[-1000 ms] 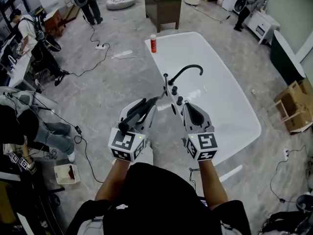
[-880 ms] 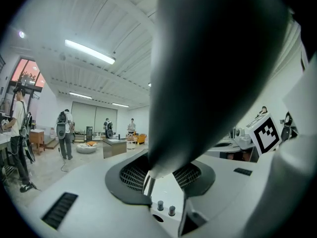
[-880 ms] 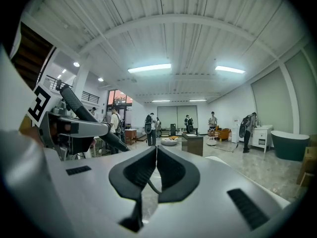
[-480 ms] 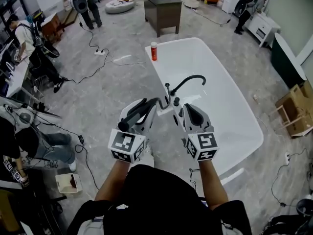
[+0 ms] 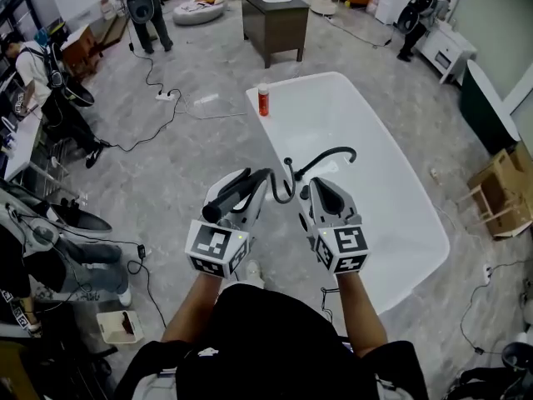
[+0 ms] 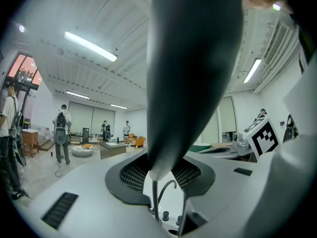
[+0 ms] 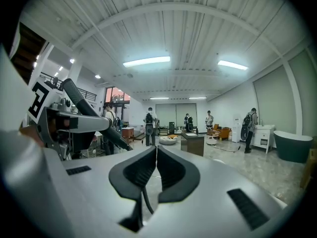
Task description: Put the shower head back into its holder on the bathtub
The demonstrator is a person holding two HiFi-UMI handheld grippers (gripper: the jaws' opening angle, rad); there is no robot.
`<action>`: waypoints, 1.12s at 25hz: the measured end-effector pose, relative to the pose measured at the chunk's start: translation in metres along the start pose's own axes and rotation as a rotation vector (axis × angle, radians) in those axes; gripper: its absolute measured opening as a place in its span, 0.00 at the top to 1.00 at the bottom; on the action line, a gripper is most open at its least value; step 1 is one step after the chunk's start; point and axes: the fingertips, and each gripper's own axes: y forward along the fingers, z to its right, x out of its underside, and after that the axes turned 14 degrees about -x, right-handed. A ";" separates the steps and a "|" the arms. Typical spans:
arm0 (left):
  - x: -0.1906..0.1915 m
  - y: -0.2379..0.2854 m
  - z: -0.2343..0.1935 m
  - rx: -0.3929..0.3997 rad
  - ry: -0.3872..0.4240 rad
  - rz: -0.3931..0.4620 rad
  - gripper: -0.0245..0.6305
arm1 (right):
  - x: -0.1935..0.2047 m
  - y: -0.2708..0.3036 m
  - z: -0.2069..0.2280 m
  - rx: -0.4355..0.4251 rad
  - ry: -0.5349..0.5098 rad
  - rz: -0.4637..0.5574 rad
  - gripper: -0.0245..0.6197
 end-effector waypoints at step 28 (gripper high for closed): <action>0.020 0.145 -0.134 0.070 -0.067 -0.056 0.74 | 0.006 0.185 0.059 0.050 0.023 -0.106 0.92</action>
